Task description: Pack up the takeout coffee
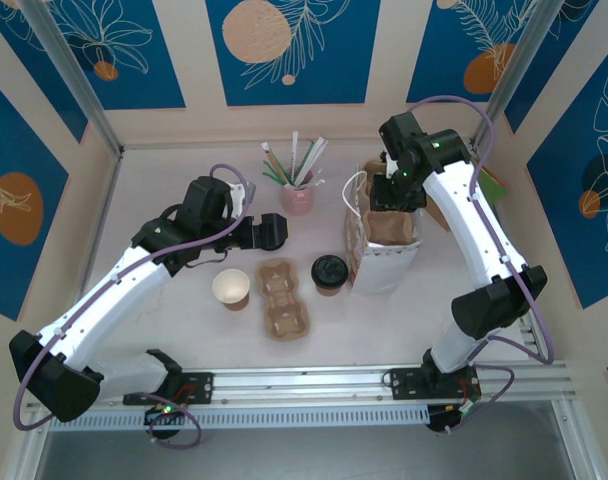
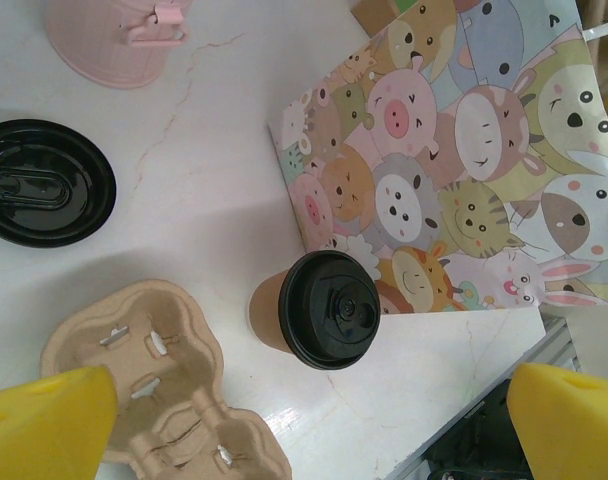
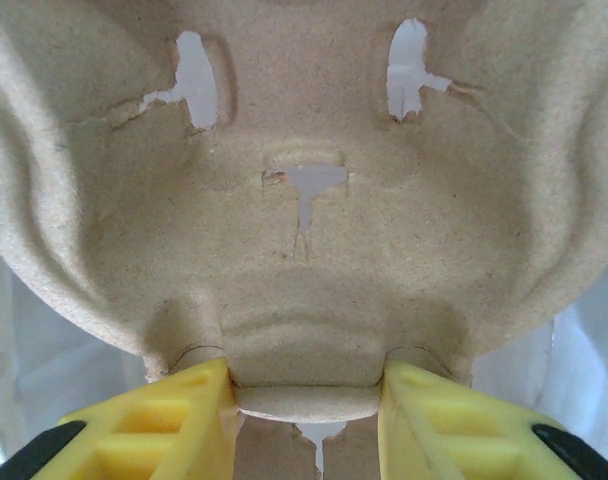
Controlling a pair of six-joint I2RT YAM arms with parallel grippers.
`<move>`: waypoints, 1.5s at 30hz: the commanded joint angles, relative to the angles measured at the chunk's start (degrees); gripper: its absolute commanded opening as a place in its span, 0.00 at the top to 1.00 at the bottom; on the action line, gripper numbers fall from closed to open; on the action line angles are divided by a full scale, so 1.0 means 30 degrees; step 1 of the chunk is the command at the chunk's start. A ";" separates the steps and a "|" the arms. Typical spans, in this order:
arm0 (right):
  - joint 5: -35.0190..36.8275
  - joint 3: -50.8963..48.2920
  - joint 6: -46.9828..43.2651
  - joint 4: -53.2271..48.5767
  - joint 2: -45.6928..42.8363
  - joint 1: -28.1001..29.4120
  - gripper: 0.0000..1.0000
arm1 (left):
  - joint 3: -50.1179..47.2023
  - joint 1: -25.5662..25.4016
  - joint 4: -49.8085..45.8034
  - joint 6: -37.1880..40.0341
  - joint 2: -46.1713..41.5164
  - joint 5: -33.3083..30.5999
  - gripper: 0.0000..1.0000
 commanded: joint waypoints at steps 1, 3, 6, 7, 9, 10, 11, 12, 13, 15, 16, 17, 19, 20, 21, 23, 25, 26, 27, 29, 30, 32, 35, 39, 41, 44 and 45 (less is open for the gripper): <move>0.0196 -0.0451 -0.1034 0.0304 -0.0648 0.0149 0.63 | -0.0160 0.0022 -0.0454 0.0421 -0.0288 0.0423 0.00; 0.0126 -0.0680 -0.1300 0.0433 -0.0766 0.0122 0.64 | -0.0189 0.0054 -0.0498 0.0412 -0.0343 0.0430 0.00; 0.0045 -0.1189 -0.1891 0.0791 -0.1099 0.0130 0.64 | -0.0269 0.0063 -0.0454 0.0387 -0.0410 0.0430 0.00; -0.0029 -0.1364 -0.2133 0.0900 -0.1202 0.0130 0.64 | -0.0277 0.0059 -0.0453 0.0347 -0.0417 0.0463 0.00; -0.0046 -0.1576 -0.2466 0.1003 -0.1288 0.0141 0.64 | -0.0307 0.0053 -0.0439 0.0320 -0.0457 0.0460 0.00; -0.0015 -0.1671 -0.2566 0.1009 -0.1269 0.0145 0.64 | -0.0293 0.0052 -0.0432 0.0314 -0.0463 0.0459 0.00; -0.0057 -0.1777 -0.2689 0.1063 -0.1339 0.0124 0.64 | -0.0307 0.0059 -0.0454 0.0314 -0.0463 0.0456 0.00; -0.0128 -0.1899 -0.2808 0.1160 -0.1379 0.0125 0.64 | -0.0284 0.0067 -0.0428 0.0316 -0.0462 0.0474 0.00; -0.0207 -0.2119 -0.2964 0.1281 -0.1462 0.0114 0.63 | -0.0313 0.0049 -0.0425 0.0326 -0.0457 0.0515 0.00; -0.0116 -0.2449 -0.3121 0.1389 -0.1581 0.0092 0.64 | -0.0328 0.0054 -0.0476 0.0321 -0.0447 0.0519 0.00; -0.0114 -0.2622 -0.3213 0.1434 -0.1624 0.0069 0.63 | -0.0319 0.0068 -0.0476 0.0319 -0.0501 0.0497 0.00; -0.0197 -0.2774 -0.3357 0.1488 -0.1712 0.0077 0.63 | -0.0331 0.0057 -0.0512 0.0324 -0.0542 0.0489 0.00; -0.0384 -0.3155 -0.3606 0.1745 -0.1981 0.0071 0.63 | -0.0391 0.0059 -0.0483 0.0316 -0.0615 0.0460 0.00; -0.0400 -0.3327 -0.3673 0.1826 -0.2081 0.0044 0.63 | -0.0389 0.0057 -0.0512 0.0315 -0.0608 0.0459 0.00; -0.0332 -0.3443 -0.3685 0.1833 -0.2122 -0.0033 0.63 | -0.0418 0.0055 -0.0513 0.0328 -0.0615 0.0460 0.00; -0.0291 -0.3547 -0.3615 0.1774 -0.2173 -0.0054 0.63 | -0.0395 0.0070 -0.0527 0.0322 -0.0582 0.0511 0.00; -0.0299 -0.3553 -0.3574 0.1719 -0.2232 -0.0055 0.63 | -0.0420 0.0060 -0.0542 0.0355 -0.0576 0.0548 0.00; -0.0213 -0.3554 -0.3534 0.1661 -0.2211 -0.0038 0.63 | -0.0416 0.0064 -0.0542 0.0360 -0.0578 0.0548 0.00; -0.0150 -0.3569 -0.3534 0.1628 -0.2203 -0.0054 0.63 | -0.0409 0.0077 -0.0542 0.0358 -0.0586 0.0548 0.00; -0.0115 -0.3589 -0.3508 0.1567 -0.2203 -0.0052 0.63 | -0.0386 0.0052 -0.0564 0.0420 -0.0578 0.0579 0.00; -0.0118 -0.3655 -0.3482 0.1515 -0.2153 -0.0044 0.63 | -0.0368 0.0054 -0.0571 0.0411 -0.0607 0.0577 0.00; 0.0065 -0.3706 -0.3303 0.1294 -0.1988 -0.0074 0.63 | -0.0405 0.0067 -0.0599 0.0450 -0.0608 0.0577 0.00; -0.0006 -0.3613 -0.2863 0.0863 -0.1655 -0.0084 0.63 | -0.0355 0.0082 -0.0677 0.0567 -0.0607 0.0577 0.00; -0.0013 -0.4046 -0.2817 0.1030 -0.1617 -0.0017 0.63 | -0.0306 0.0125 -0.0776 0.0711 -0.0608 0.0548 0.00; -0.0085 -0.4378 -0.2862 0.1195 -0.1646 -0.0021 0.63 | -0.0306 0.0146 -0.0792 0.0731 -0.0578 0.0603 0.00; -0.0144 -0.4846 -0.2844 0.1293 -0.1577 -0.0075 0.63 | -0.0254 0.0178 -0.0834 0.0776 -0.0501 0.0650 0.00; -0.0145 -0.5023 -0.2821 0.1352 -0.1559 -0.0069 0.63 | -0.0242 0.0213 -0.0857 0.0808 -0.0491 0.0665 0.00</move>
